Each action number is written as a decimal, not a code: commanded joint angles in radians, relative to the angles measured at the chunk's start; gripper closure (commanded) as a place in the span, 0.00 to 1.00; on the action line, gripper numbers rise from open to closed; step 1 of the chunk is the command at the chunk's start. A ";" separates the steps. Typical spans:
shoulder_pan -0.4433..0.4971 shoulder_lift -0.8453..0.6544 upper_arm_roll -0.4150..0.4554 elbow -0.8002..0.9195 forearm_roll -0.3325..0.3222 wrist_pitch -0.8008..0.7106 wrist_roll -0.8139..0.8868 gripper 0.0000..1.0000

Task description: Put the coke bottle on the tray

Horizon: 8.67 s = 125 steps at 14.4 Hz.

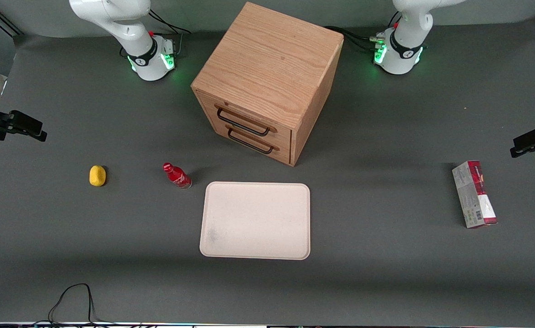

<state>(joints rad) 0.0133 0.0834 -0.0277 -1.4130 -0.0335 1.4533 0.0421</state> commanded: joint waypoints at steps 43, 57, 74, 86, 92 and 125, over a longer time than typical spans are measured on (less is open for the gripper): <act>0.329 -0.050 0.000 -0.595 0.055 0.536 0.200 0.00; 0.349 0.107 -0.003 -0.673 0.052 0.765 0.228 0.00; 0.347 0.101 -0.006 -0.407 0.046 0.422 0.269 1.00; 0.341 0.039 -0.043 0.018 0.056 -0.096 0.256 1.00; 0.347 0.260 -0.028 0.282 0.099 -0.087 0.269 1.00; 0.387 0.889 0.028 0.651 0.046 0.196 0.364 1.00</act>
<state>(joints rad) 0.3979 0.9522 -0.0008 -0.8047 0.0307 1.6483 0.3881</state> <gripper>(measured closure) 0.687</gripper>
